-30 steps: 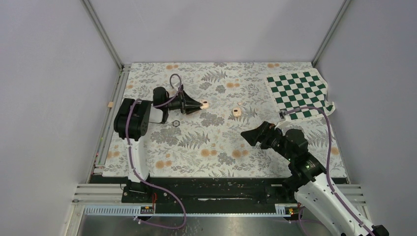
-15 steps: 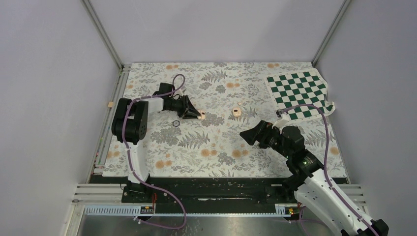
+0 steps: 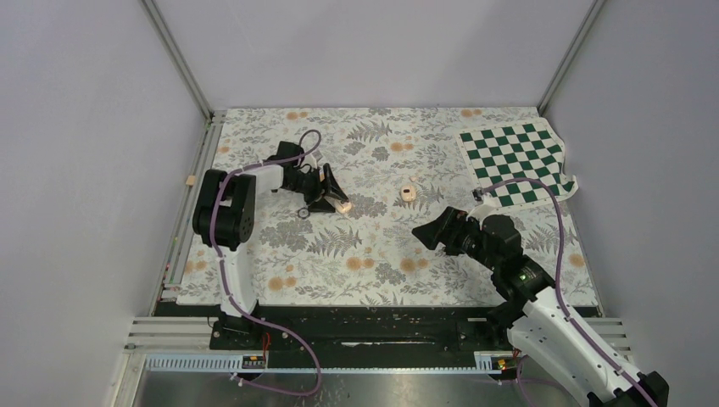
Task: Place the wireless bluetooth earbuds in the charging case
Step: Place the charging case at the center of the board.
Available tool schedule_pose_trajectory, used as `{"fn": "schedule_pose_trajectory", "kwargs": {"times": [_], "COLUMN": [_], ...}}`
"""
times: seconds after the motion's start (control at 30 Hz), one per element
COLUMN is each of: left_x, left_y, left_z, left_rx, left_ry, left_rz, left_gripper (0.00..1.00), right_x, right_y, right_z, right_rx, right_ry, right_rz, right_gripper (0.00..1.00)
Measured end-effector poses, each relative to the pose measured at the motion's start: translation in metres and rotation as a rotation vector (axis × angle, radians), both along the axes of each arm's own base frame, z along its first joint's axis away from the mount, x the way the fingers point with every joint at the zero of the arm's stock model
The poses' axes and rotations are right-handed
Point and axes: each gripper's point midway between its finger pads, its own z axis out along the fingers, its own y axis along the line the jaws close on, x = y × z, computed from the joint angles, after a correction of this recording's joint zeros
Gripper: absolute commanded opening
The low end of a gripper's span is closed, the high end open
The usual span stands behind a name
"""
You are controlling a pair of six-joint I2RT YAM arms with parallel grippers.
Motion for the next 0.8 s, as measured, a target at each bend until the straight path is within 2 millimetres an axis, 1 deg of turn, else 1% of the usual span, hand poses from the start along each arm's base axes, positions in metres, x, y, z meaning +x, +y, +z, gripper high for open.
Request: {"fn": "schedule_pose_trajectory", "kwargs": {"times": [0.13,0.27,0.33,0.4,0.43,0.53,0.57,0.63,0.67,0.7,0.73,0.8], "left_x": [0.002,0.001,0.000,-0.003,-0.005,-0.021,-0.028,-0.046,-0.054,-0.062,-0.069,-0.085], "left_y": [0.005,0.020,0.029,0.038,0.042,0.051,0.055,0.059,0.061,0.061,0.062,0.064], "left_z": [0.005,0.011,0.026,0.052,0.069,0.120,0.135,0.155,0.160,0.160,0.157,0.138], "left_rx": [0.050,0.160,0.211,0.250,0.263,0.273,0.273,0.263,0.251,0.240,0.229,0.218], "left_ry": [-0.018,-0.038,-0.071,-0.136,-0.180,-0.312,-0.354,-0.413,-0.429,-0.429,-0.419,-0.358], "left_rz": [0.014,0.054,0.074,0.091,0.102,0.140,0.158,0.187,0.199,0.211,0.227,0.261], "left_gripper": [0.73,0.75,0.75,0.76,0.77,0.80,0.84,0.90,0.94,0.95,0.98,0.99], "right_x": [0.001,0.004,0.008,0.014,0.019,0.039,0.047,0.071,0.081,0.094,0.106,0.123], "right_y": [0.000,-0.006,-0.013,-0.022,-0.027,-0.037,-0.039,-0.034,-0.030,-0.024,-0.018,-0.009], "right_z": [-0.001,-0.008,-0.012,-0.013,-0.013,-0.001,0.004,0.017,0.019,0.020,0.016,0.002], "right_rx": [-0.003,-0.048,-0.094,-0.146,-0.181,-0.282,-0.329,-0.402,-0.425,-0.453,-0.479,-0.525], "right_ry": [0.002,0.024,0.053,0.092,0.116,0.156,0.169,0.166,0.164,0.167,0.176,0.211], "right_rz": [-0.003,-0.033,-0.071,-0.124,-0.157,-0.226,-0.236,-0.228,-0.219,-0.201,-0.180,-0.142], "right_gripper": [0.87,0.86,0.84,0.85,0.85,0.87,0.91,0.93,0.94,0.94,0.94,0.95]}}
